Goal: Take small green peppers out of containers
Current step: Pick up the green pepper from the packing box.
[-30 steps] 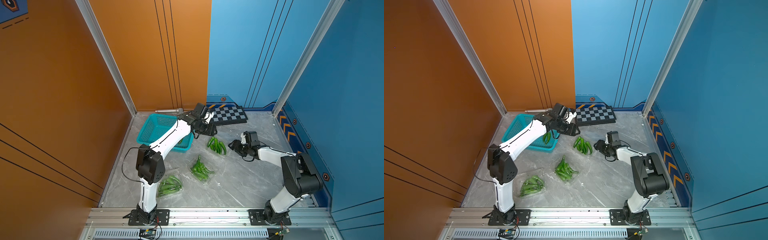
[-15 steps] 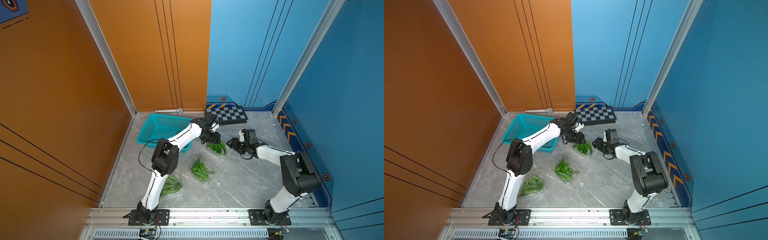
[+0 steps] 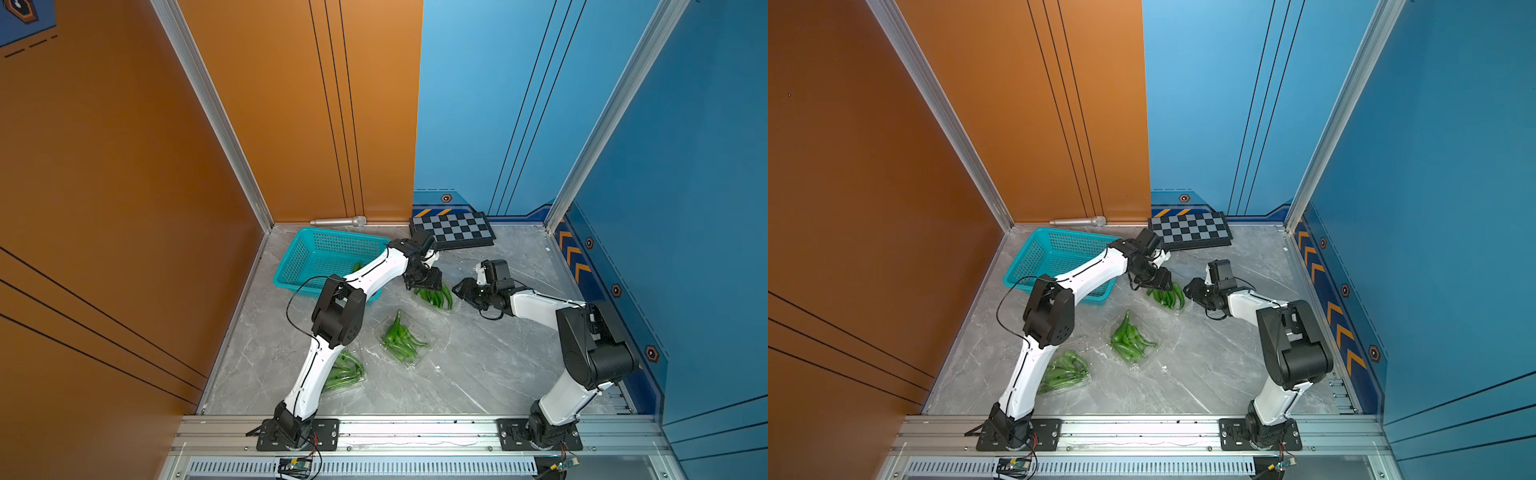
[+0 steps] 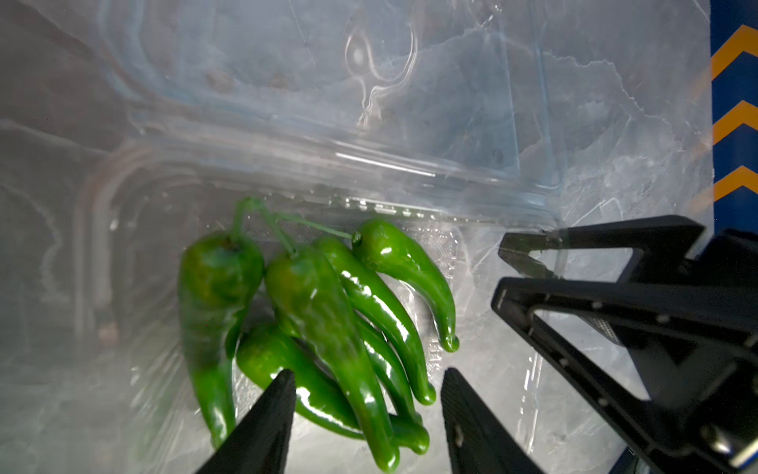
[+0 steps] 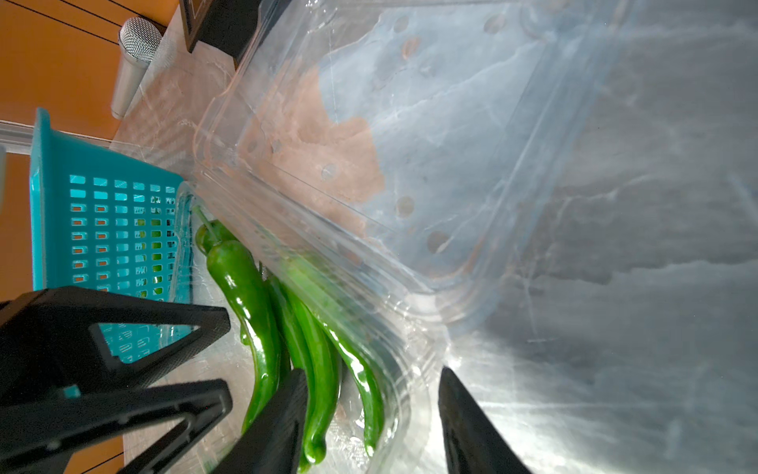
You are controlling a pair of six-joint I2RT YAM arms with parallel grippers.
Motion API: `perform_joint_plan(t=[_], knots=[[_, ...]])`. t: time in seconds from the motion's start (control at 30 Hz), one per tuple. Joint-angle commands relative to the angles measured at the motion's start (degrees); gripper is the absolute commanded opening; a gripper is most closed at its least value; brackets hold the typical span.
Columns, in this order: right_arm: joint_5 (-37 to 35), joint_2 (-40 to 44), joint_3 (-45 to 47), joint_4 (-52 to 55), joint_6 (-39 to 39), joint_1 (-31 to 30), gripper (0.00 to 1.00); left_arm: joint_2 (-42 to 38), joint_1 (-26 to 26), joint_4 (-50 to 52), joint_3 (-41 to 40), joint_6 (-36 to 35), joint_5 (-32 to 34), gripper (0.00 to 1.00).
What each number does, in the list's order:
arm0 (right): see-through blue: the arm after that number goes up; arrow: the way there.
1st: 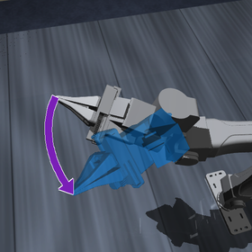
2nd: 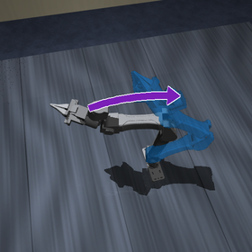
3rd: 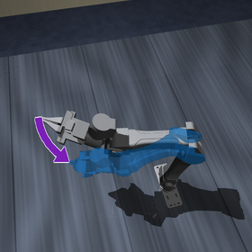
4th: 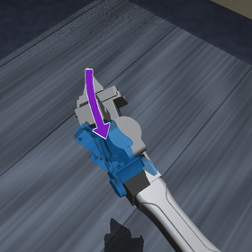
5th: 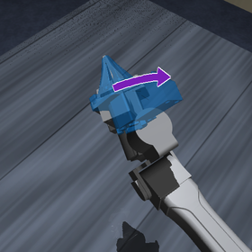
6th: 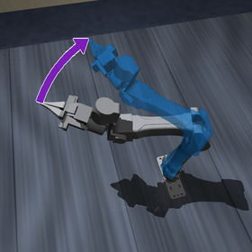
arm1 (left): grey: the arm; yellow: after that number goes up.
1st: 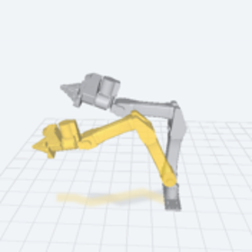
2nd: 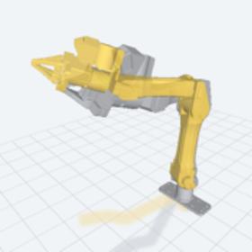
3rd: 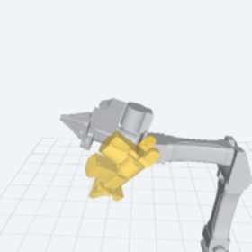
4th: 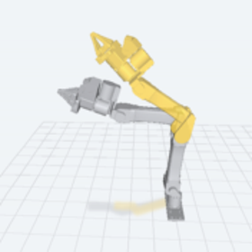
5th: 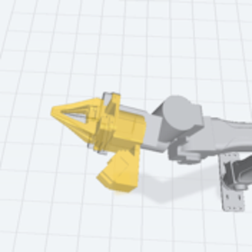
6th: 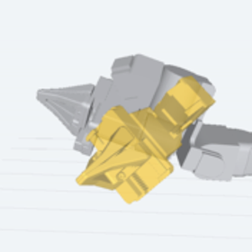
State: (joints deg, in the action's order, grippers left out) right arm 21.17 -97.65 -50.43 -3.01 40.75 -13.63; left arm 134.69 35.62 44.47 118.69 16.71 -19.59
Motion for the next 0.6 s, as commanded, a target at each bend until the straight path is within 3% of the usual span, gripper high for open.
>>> perform_joint_plan(t=[0.0,0.37,0.57], knots=[[-1.0,-0.7,-0.8,0.3,0.1,-0.6,0.53,2.1,-0.5,0.8,2.7,-0.1,-0.3,0.59],[-0.8,-1.1,-1.2,0.7,-0.3,-0.9,0.47,5.6,-0.9,0.8,6.2,0.7,1.7,0.57],[-0.7,-1.5,-1.4,1.1,-0.7,-1.0,0.45,6.7,-1.2,0.8,7.3,1.9,2.2,0.46]])
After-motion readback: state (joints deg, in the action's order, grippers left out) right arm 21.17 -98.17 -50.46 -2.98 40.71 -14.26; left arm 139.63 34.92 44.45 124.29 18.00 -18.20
